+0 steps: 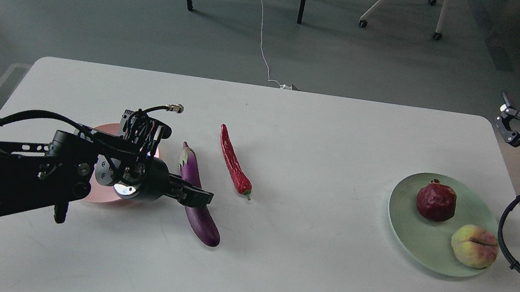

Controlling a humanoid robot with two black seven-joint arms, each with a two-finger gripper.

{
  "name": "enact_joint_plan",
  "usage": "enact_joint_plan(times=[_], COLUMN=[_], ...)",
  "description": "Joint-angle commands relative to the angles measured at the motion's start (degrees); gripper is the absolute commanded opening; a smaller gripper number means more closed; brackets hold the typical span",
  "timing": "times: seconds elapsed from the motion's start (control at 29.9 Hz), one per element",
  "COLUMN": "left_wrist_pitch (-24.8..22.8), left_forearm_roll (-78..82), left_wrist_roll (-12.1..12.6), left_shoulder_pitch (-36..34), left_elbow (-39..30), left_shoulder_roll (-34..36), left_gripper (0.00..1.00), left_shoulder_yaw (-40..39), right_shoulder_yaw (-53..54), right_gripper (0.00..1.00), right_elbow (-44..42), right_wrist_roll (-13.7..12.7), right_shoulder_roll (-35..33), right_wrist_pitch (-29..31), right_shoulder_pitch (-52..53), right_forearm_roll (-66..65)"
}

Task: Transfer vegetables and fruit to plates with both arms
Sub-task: 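Lower the left gripper onto the purple eggplant and grasp it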

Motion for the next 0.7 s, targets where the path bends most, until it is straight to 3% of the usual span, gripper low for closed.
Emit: enact_joint_plan(times=[0.0, 0.4, 0.6, 0.67], left_wrist_pitch=[0.0, -0.7, -0.8, -0.9], left_forearm_roll=[0.0, 0.1, 2.5, 2.7], left_wrist_roll=[0.1, 0.8, 0.4, 0.7], left_shoulder_pitch=[-0.3, -0.1, 0.0, 0.3], left_elbow=[0.5, 5.1, 5.2, 5.2], left_shoulder_roll=[-1.9, -3.3, -3.6, -3.6], left_gripper=[0.92, 0.89, 0.57, 0.4], left_shoulder_yaw=[0.0, 0.2, 0.2, 0.3], right_shoulder_yaw=[0.0, -0.2, -0.3, -0.3], right_gripper=[0.99, 0.99, 0.99, 0.99], right_elbow=[-0.1, -0.1, -0.1, -0.1], right_wrist_roll=[-0.1, -0.1, -0.1, -0.1], right_shoulder_roll=[0.0, 0.0, 0.0, 0.0], right_wrist_pitch=[0.0, 0.0, 0.0, 0.0], right_shoulder_pitch=[0.0, 0.0, 0.2, 0.3], right_forearm_roll=[0.0, -0.1, -0.1, -0.1])
